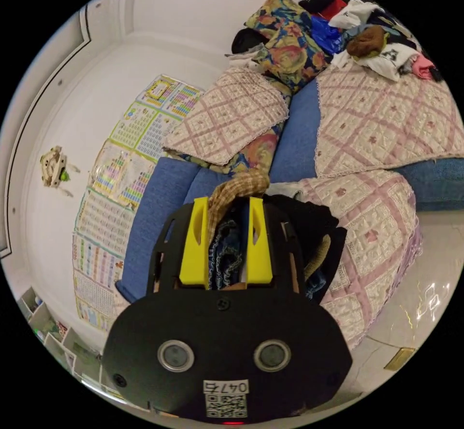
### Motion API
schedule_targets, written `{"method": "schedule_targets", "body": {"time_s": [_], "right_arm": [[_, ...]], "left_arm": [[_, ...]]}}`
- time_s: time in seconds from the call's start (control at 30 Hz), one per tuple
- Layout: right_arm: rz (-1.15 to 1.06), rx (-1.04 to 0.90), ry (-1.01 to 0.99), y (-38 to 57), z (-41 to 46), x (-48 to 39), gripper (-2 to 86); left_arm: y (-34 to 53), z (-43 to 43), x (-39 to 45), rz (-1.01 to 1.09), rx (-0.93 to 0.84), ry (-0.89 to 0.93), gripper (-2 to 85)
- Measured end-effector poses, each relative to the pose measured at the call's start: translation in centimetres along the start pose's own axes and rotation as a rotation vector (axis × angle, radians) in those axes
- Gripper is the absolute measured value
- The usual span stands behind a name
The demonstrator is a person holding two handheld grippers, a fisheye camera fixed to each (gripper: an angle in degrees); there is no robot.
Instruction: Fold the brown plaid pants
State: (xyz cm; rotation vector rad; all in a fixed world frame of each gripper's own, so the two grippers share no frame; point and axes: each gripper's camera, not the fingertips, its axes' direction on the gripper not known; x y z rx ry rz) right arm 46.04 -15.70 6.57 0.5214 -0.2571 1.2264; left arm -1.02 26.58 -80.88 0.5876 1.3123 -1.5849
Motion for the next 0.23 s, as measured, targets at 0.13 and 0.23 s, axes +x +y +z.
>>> {"method": "schedule_targets", "body": {"time_s": [0.13,0.23], "right_arm": [[-0.267,0.065,0.220,2.3,-2.9,-7.5,3.0],[-0.667,0.150,0.489,8.6,-3.6,-16.9,-0.2]], "left_arm": [[1.6,1.5,1.6,0.020,-0.001,-0.033,3.6],[2.8,2.2,3.0,0.044,0.003,-0.054,3.2]]}}
